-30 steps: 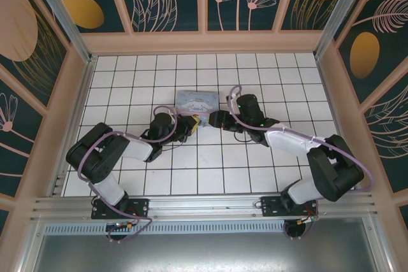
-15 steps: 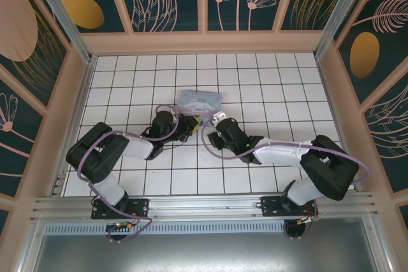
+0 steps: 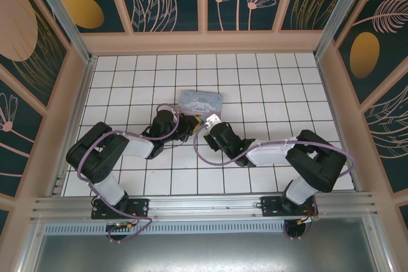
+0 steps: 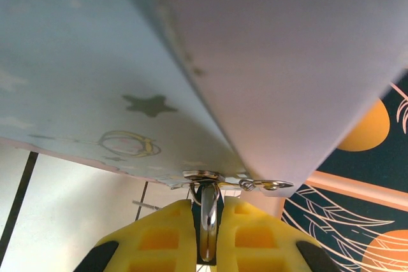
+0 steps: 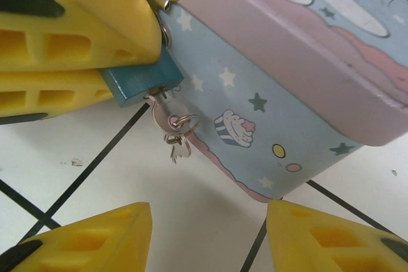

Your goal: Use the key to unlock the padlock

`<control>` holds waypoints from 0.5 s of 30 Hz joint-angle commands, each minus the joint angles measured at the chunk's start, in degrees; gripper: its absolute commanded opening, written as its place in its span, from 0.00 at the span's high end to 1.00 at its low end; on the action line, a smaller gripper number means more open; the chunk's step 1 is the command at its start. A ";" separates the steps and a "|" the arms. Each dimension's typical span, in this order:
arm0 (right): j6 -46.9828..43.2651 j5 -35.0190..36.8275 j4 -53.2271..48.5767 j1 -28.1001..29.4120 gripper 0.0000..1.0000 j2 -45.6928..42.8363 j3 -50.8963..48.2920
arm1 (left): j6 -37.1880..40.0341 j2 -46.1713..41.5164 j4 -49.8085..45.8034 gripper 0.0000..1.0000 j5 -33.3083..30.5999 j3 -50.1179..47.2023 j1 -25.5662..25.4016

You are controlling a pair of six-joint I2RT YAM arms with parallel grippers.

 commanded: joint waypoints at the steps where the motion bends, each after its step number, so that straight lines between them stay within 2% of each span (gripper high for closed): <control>1: -1.81 2.24 2.70 0.37 0.49 1.55 2.34 | 1.45 -0.58 0.38 1.00 0.77 1.76 0.34; 15: -2.81 1.92 2.61 -1.85 0.50 4.11 6.13 | 1.36 -0.14 0.71 1.00 0.95 1.67 0.37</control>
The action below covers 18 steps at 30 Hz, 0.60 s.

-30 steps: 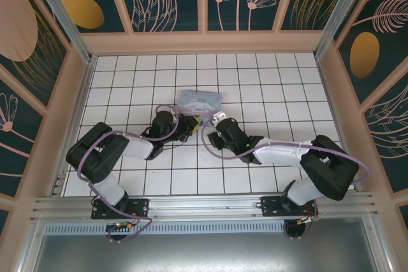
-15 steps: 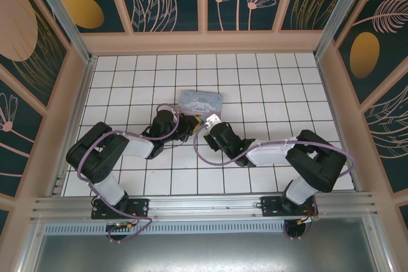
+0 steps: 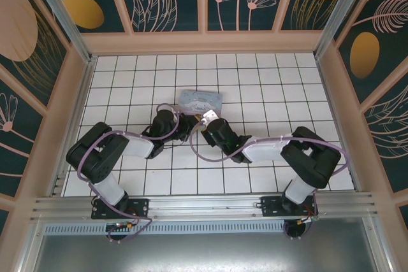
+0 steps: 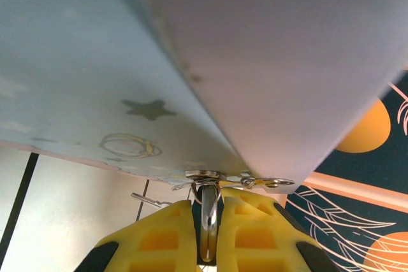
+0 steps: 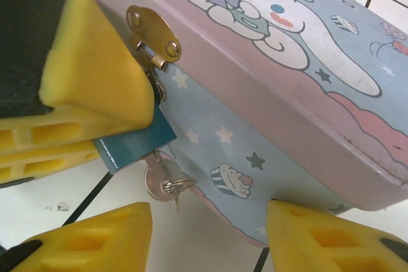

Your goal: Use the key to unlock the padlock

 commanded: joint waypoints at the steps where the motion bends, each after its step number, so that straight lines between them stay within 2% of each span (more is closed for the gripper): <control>1: -1.08 0.23 1.23 -1.17 0.50 1.53 2.71 | 1.14 -0.18 1.17 1.00 1.08 1.25 0.23; 7: -0.73 -0.83 0.55 -2.02 0.58 2.77 4.88 | 1.23 -0.38 1.14 1.00 1.17 0.76 0.16; 13: -0.13 -2.61 -0.51 -2.07 0.70 3.04 7.47 | 1.25 0.09 1.43 1.00 1.52 0.15 0.16; 18: 0.40 -4.97 -1.77 -2.08 0.88 3.42 9.26 | 1.23 0.17 1.44 1.00 1.69 0.03 0.19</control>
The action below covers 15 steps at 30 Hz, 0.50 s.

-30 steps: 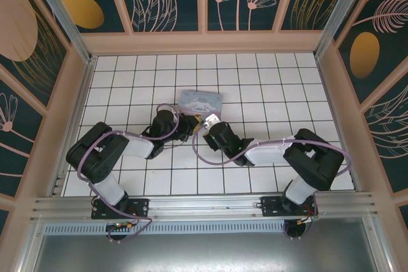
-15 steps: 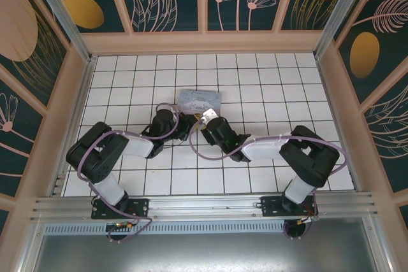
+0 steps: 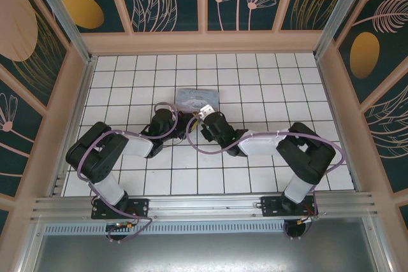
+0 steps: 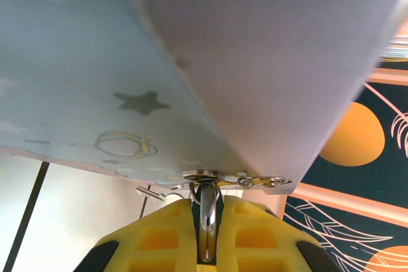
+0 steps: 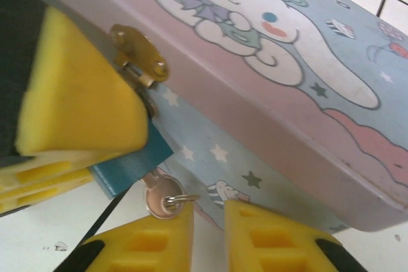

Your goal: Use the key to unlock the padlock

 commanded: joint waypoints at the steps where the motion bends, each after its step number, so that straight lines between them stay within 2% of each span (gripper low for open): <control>1: 0.56 -2.14 1.66 -0.45 0.91 0.62 3.65 | 1.21 0.17 0.73 1.00 3.31 0.04 -0.65; 3: 0.78 -2.67 1.39 -0.46 1.00 0.36 3.58 | 1.21 0.13 0.66 1.00 3.30 0.13 -0.67; 9: 1.44 -4.84 1.27 -0.98 0.99 -1.14 1.23 | 0.94 0.59 0.53 1.00 3.20 0.31 -0.67; 12: 1.27 -6.11 1.55 -1.29 0.78 -2.54 -1.11 | 0.85 0.74 0.41 1.00 3.20 0.69 -0.57; 15: 1.51 -6.71 1.78 -1.60 0.70 -4.92 -3.93 | 0.94 0.86 0.33 1.00 3.27 0.88 -0.57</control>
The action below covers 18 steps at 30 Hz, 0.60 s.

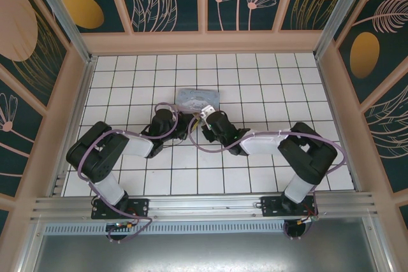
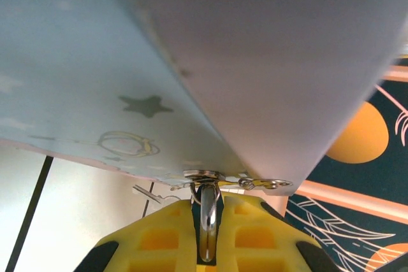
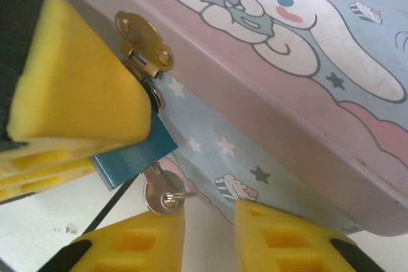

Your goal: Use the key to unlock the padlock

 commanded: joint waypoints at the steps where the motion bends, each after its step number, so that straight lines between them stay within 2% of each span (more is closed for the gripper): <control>1: 0.77 -2.42 2.54 -0.29 0.67 -4.36 -2.99 | 0.94 0.46 0.58 1.00 2.33 0.96 -0.57; 10: 1.49 -1.08 3.66 -0.29 0.56 -12.24 -10.36 | 0.81 0.45 0.77 1.00 2.33 1.30 -0.56; 18: -1.59 4.11 4.64 1.54 0.47 -11.77 -10.59 | 1.03 0.42 0.51 1.00 2.66 1.54 -0.51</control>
